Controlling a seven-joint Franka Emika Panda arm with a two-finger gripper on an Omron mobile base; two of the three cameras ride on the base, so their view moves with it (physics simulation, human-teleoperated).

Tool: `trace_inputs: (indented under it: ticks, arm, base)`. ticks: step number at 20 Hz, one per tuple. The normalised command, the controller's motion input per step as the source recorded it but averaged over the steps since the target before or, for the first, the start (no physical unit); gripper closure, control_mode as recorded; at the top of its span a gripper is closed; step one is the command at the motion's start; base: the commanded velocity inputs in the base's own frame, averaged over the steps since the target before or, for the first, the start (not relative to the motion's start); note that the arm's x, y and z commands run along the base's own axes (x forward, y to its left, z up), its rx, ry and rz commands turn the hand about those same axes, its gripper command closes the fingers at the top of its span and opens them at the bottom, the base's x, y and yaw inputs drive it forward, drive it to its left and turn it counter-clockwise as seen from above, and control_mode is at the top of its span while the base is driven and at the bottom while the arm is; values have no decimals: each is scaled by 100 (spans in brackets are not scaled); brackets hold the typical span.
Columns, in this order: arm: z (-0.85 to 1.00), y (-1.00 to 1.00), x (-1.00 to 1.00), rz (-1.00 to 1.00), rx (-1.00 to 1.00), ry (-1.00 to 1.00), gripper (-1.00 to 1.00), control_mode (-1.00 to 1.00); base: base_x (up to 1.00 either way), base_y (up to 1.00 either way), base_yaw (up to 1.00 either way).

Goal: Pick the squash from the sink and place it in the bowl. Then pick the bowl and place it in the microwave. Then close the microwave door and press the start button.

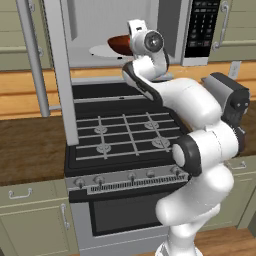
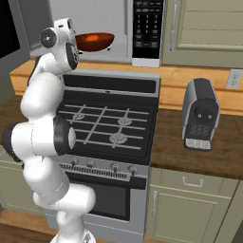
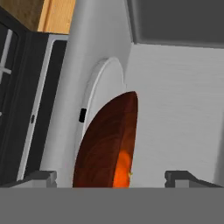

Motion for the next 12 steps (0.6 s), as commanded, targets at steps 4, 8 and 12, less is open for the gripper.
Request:
trace_inputs:
  ticks: [4, 8, 12]
  arm:
    - [-8, -60, -100, 10, 0, -7, -100, -100]
    - [-9, -45, -100, 11, 0, 0, -100, -100]
    - [0, -3, -100, 8, -1, 5, -100, -100]
  base:
    - [0, 0, 0]
    - [0, 0, 0]
    - [0, 0, 0]
